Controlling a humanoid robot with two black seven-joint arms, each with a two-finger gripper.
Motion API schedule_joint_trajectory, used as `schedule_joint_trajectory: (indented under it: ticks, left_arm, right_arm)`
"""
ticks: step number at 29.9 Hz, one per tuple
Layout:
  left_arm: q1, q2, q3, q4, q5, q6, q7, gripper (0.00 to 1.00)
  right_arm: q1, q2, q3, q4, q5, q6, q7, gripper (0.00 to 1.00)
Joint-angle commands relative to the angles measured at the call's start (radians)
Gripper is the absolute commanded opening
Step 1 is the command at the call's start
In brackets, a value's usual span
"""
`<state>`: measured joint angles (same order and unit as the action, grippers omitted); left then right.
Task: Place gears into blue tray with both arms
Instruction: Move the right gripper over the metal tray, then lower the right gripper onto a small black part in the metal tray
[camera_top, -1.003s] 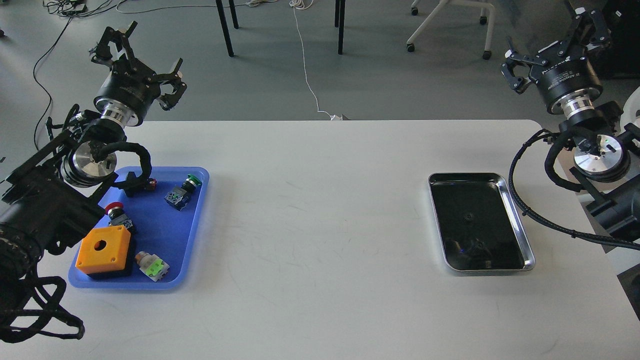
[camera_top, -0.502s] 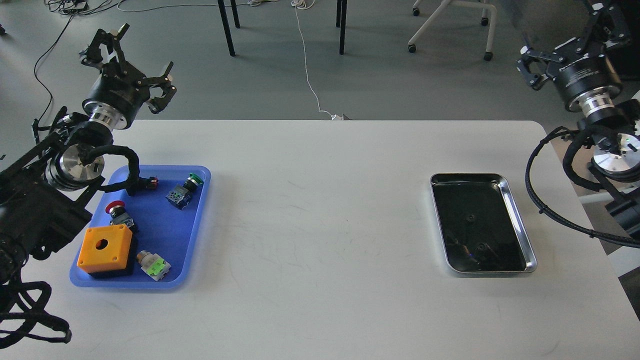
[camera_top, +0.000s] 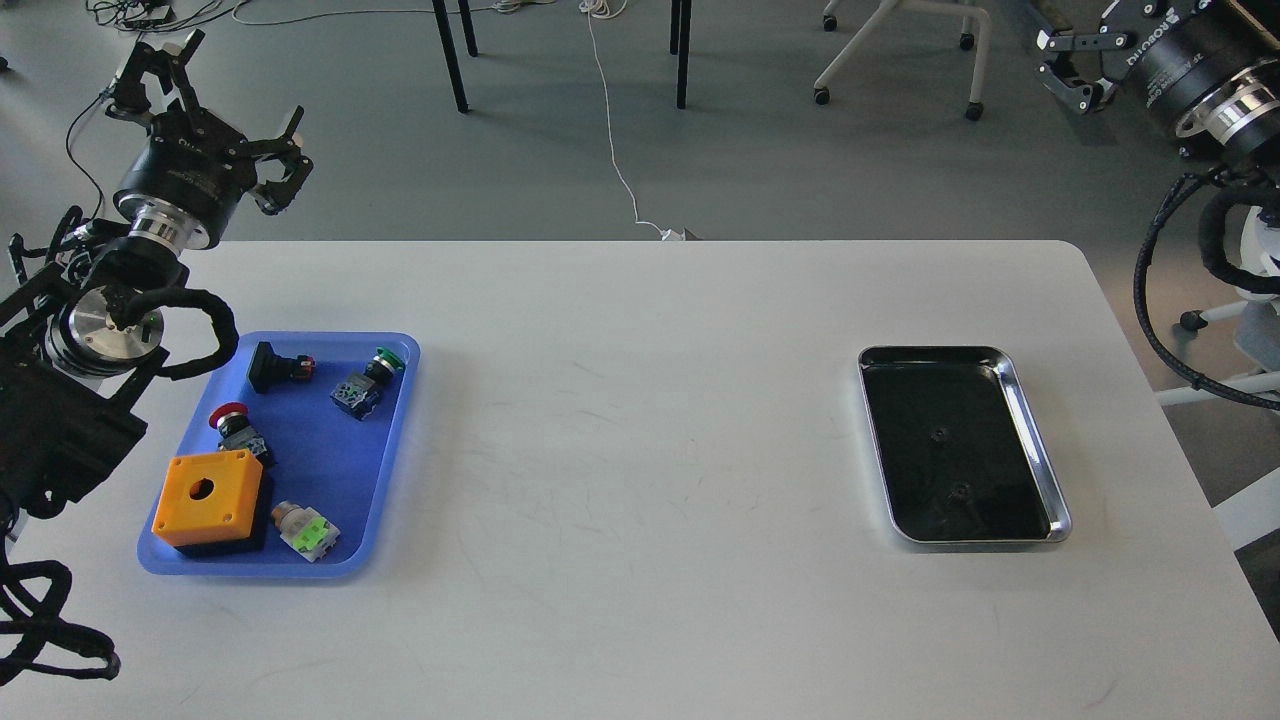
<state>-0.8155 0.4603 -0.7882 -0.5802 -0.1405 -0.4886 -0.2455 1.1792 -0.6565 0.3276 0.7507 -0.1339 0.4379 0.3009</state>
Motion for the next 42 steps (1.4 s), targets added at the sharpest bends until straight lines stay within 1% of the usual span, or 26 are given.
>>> schedule_joint_trajectory:
  ticks: [1, 3, 6, 8, 11, 15, 17, 19, 23, 25, 27, 30, 34, 37, 42]
  left_arm:
    - [-0.001, 0.006, -0.005, -0.018, 0.002, 0.0, 0.0, 0.98]
    - [-0.002, 0.003, -0.006, -0.018, 0.001, 0.0, 0.0, 0.98]
    - [-0.02, -0.003, -0.006, -0.018, 0.001, 0.001, 0.0, 0.98]
    - [-0.03, -0.005, -0.006, -0.018, 0.001, 0.001, 0.0, 0.98]
    - [-0.048, -0.003, -0.003, -0.018, 0.002, 0.0, 0.003, 0.98]
    - [-0.048, -0.005, -0.002, -0.018, 0.002, 0.0, 0.002, 0.98]
    - [-0.048, -0.005, -0.002, -0.018, 0.002, 0.0, 0.0, 0.98]
    - [-0.047, -0.003, -0.003, -0.018, 0.002, 0.0, 0.0, 0.98]
    - [-0.042, -0.003, -0.003, -0.018, 0.002, 0.0, -0.001, 0.98]
    - [-0.039, -0.003, -0.003, -0.018, 0.002, 0.0, -0.001, 0.98]
    - [-0.037, -0.005, -0.003, -0.018, 0.002, 0.0, -0.001, 0.98]
    - [-0.037, -0.005, -0.003, -0.017, 0.001, 0.0, -0.003, 0.98]
    - [-0.034, -0.008, -0.003, -0.013, 0.001, 0.0, -0.001, 0.98]
    - [-0.033, -0.011, -0.003, -0.007, 0.001, 0.0, -0.001, 0.98]
    - [-0.033, -0.028, -0.003, -0.007, -0.001, 0.0, -0.003, 0.98]
  right_arm:
    - [0.158, 0.009, -0.267, 0.002, -0.016, 0.004, -0.002, 0.99]
    - [0.235, 0.023, -0.391, 0.018, -0.032, 0.013, -0.002, 0.99]
    - [0.338, 0.066, -0.574, 0.064, -0.134, 0.016, 0.004, 0.99]
    - [0.408, 0.086, -0.717, 0.139, -0.292, 0.016, 0.01, 0.99]
    - [0.482, 0.113, -0.861, 0.225, -0.508, 0.016, 0.02, 0.99]
    - [0.502, 0.156, -1.024, 0.24, -0.668, 0.016, 0.024, 0.98]
    - [0.504, 0.161, -1.107, 0.278, -0.742, 0.015, 0.029, 0.98]
    - [0.499, 0.161, -1.17, 0.306, -0.806, 0.001, 0.033, 0.94]
    - [0.442, 0.147, -1.236, 0.308, -0.832, -0.074, 0.033, 0.93]
    - [0.422, 0.141, -1.246, 0.309, -0.832, -0.096, 0.033, 0.93]
    - [0.41, 0.135, -1.246, 0.308, -0.832, -0.099, 0.032, 0.9]
    - [0.372, 0.141, -1.248, 0.288, -0.831, -0.1, 0.03, 0.84]
    - [0.321, 0.164, -1.246, 0.239, -0.828, -0.102, 0.032, 0.73]
    - [0.289, 0.185, -1.245, 0.213, -0.825, -0.102, 0.03, 0.73]
    - [0.254, 0.215, -1.242, 0.176, -0.819, -0.103, 0.03, 0.67]
